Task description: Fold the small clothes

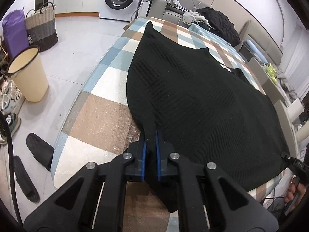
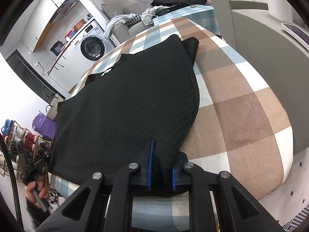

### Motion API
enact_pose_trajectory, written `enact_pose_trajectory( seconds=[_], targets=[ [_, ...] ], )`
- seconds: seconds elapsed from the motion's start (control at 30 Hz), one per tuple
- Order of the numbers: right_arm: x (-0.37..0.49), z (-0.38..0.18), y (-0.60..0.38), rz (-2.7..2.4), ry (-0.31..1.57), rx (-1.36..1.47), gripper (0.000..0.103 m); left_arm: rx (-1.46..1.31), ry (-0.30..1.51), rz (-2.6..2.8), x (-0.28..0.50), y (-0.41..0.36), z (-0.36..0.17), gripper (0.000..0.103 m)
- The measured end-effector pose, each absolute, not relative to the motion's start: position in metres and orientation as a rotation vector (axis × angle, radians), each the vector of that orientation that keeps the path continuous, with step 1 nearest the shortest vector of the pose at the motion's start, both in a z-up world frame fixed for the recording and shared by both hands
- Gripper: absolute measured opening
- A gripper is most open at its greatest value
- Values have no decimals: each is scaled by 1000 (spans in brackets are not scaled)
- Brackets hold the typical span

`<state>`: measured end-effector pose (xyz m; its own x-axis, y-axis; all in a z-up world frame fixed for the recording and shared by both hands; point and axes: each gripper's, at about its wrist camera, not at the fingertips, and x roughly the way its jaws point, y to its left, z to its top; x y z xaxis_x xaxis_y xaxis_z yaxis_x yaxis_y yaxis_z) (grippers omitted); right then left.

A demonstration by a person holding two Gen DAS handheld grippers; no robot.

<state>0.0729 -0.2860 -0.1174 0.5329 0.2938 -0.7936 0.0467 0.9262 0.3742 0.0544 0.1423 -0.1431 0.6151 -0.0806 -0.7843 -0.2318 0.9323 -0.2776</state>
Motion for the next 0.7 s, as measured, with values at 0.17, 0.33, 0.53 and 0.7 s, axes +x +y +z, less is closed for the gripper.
enact_pose_trajectory(
  seconds=[0.17, 0.33, 0.53, 0.7],
  targets=[
    [72, -110, -283, 152, 959, 347, 13, -370, 879, 95, 41, 145, -135, 6],
    [68, -119, -283, 126, 983, 316, 12, -414, 887, 105, 40, 152, -139, 6],
    [71, -103, -284, 103, 960, 307, 19, -431, 869, 103, 38, 155, -131, 7],
    [72, -77, -290, 14, 883, 253, 23, -481, 861, 150, 20, 167, -126, 9]
  ],
)
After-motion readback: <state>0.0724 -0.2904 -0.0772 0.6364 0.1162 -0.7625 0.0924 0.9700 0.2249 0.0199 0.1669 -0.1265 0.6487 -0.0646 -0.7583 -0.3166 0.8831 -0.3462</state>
